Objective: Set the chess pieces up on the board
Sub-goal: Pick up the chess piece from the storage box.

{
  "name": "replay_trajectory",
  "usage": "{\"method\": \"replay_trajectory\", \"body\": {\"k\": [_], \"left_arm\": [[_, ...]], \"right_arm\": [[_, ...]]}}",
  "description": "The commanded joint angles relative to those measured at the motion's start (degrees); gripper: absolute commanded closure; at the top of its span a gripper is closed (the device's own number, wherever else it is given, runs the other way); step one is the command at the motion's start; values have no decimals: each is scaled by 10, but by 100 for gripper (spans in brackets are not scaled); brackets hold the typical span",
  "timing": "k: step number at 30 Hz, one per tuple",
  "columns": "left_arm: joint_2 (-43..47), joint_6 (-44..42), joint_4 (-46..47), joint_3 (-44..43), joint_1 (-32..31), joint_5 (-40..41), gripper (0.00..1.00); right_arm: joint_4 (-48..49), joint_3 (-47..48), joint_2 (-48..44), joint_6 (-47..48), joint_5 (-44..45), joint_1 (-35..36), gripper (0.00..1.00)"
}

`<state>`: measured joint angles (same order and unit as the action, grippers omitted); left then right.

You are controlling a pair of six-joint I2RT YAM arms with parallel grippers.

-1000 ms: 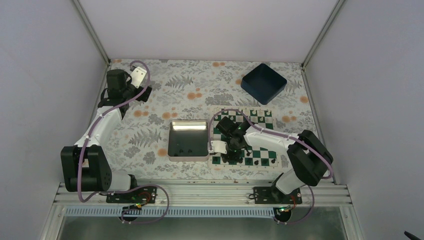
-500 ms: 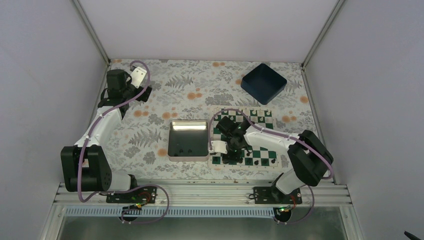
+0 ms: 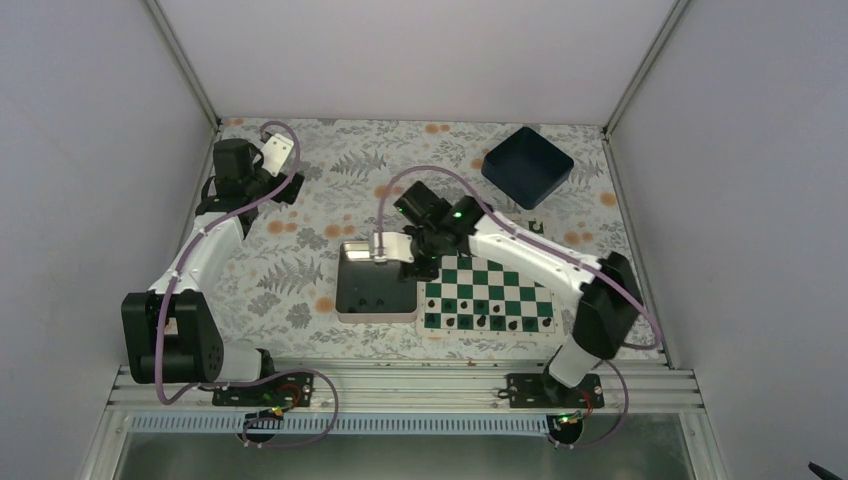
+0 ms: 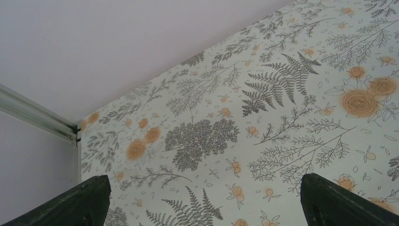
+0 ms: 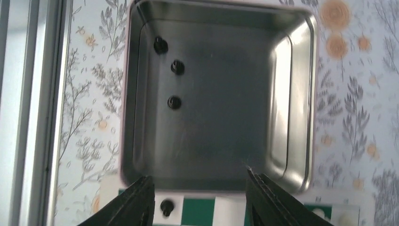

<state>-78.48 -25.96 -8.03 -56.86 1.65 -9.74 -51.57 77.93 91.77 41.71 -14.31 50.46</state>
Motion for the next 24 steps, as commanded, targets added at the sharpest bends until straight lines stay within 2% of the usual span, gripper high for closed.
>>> {"method": "replay_trajectory", "body": {"k": [1, 6, 12, 18, 21, 24], "left_arm": [[-8, 2, 1, -17, -3, -11, 0], [-32, 2, 0, -22, -5, 21, 0], [-73, 7, 22, -23, -1, 56, 0], [-121, 23, 21, -34, 4, 58, 0], [-119, 20, 32, -18, 6, 50, 0], [-102, 14, 37, -10, 7, 40, 0]], "right_arm": [[-4, 71, 81, 33, -9, 31, 47], [-14, 172, 163, 48, -46, 41, 45], [-13, 248, 200, 31, -65, 52, 44], [-115, 380, 284, 20, -98, 68, 45], [-140, 376, 317, 22, -87, 74, 47], [-99, 309, 310, 8, -63, 78, 50]]}}
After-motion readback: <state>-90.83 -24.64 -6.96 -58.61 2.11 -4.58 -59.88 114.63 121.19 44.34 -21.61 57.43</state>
